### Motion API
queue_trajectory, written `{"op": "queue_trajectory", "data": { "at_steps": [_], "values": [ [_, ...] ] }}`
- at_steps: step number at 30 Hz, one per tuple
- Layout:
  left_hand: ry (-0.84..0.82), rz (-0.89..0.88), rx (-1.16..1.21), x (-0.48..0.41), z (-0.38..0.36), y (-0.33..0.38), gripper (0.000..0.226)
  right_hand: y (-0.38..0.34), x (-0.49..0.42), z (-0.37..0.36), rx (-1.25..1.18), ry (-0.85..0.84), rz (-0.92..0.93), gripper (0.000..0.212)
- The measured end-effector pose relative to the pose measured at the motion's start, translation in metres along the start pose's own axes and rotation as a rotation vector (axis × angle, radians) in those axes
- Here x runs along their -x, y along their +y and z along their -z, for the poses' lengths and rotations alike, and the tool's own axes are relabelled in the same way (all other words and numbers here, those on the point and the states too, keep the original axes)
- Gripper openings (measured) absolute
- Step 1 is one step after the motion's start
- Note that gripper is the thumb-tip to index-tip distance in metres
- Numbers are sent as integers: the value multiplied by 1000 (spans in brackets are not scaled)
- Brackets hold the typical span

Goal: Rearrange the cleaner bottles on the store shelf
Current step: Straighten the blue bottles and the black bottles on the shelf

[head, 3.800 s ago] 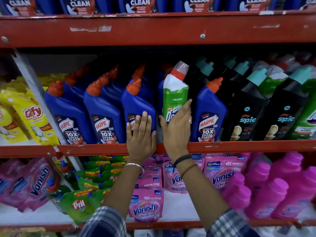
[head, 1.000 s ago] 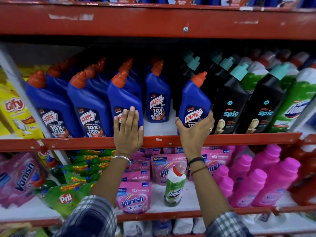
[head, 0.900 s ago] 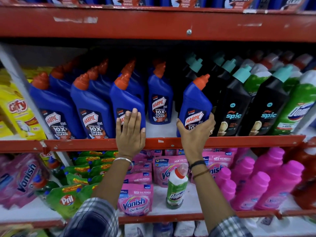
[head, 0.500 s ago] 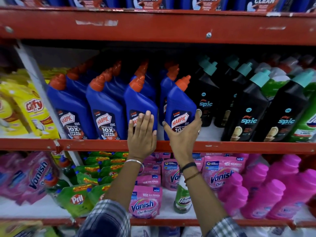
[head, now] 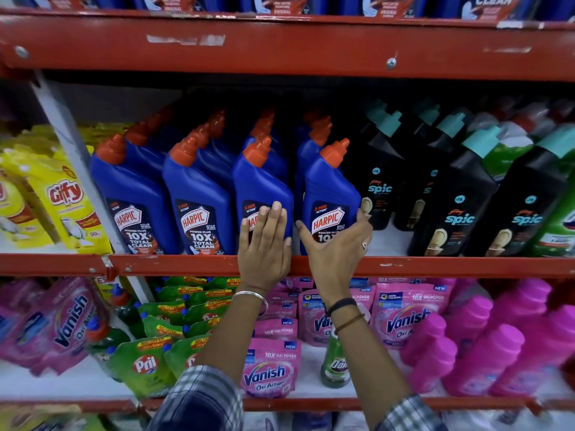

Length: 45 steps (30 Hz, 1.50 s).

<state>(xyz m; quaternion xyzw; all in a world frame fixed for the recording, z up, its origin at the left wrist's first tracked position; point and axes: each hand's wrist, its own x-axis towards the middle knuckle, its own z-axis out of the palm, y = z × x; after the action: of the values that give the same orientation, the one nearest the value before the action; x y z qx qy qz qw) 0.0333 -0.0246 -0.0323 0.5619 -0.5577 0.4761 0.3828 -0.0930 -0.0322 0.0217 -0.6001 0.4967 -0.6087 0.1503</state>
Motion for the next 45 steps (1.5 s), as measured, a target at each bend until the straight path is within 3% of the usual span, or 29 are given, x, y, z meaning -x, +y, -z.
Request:
{"op": "queue_trajectory", "data": {
  "at_steps": [6,11,17,29,36,45],
  "values": [
    [8,2,-14,0,-1,2,59,19,6,29,-45,-11,26,84],
    [31,-2,-36,-1,-1,1,58,65,-29,92,-152,200,97,59],
    [61,-5,-49,-1,-3,2,58,115,-89,161,-98,375,50,54],
    [73,-4,-76,-1,-5,2,58,146,-154,176,138,237,-43,97],
    [88,-20,-100,0,-7,1,57,142,-161,179,231,253,-63,100],
    [81,-9,-83,-1,-6,1,57,119,-133,198,39,409,-21,99]
  ]
}}
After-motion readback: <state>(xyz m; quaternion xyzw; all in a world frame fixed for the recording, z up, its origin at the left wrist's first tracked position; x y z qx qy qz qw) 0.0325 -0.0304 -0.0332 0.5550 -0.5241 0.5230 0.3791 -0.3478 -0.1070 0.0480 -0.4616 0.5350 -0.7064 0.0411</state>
